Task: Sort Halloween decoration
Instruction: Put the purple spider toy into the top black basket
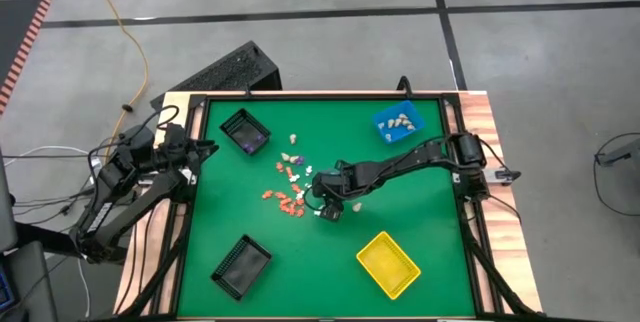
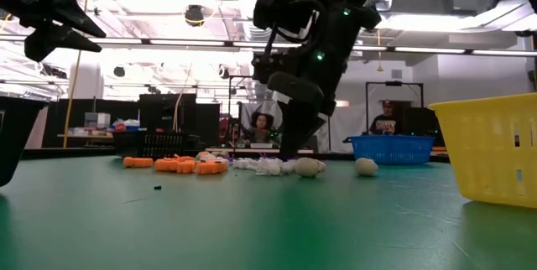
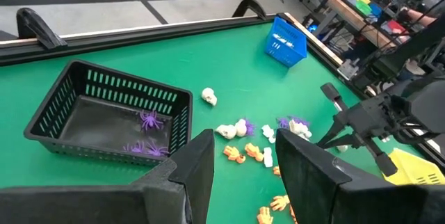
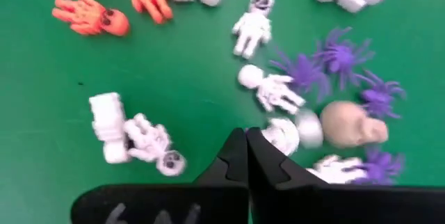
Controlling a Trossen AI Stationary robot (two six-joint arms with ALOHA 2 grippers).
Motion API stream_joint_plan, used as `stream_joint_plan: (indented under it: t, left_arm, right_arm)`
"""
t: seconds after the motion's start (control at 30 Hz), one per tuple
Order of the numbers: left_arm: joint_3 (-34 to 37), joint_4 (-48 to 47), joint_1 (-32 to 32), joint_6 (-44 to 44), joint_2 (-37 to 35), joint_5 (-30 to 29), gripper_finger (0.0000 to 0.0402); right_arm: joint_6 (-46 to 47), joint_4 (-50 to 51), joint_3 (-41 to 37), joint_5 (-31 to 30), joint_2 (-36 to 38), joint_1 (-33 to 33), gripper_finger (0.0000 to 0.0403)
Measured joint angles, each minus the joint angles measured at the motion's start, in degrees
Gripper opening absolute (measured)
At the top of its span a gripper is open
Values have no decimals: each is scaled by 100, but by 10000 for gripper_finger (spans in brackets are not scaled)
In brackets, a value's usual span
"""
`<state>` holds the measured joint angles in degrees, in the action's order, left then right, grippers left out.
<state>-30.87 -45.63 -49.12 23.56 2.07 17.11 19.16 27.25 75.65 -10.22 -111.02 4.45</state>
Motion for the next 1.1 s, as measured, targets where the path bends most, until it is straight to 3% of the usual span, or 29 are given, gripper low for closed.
stream_joint_plan:
  t: [0.43, 1.1]
  left_arm:
    - [0, 0, 2, -3, 0, 1, 144]
    - [0, 2, 1, -55, 0, -257, 144]
  right_arm:
    - [-870, -288, 790, 2, 48, -334, 14]
    - [-654, -3830, 847, 862, -164, -1422, 14]
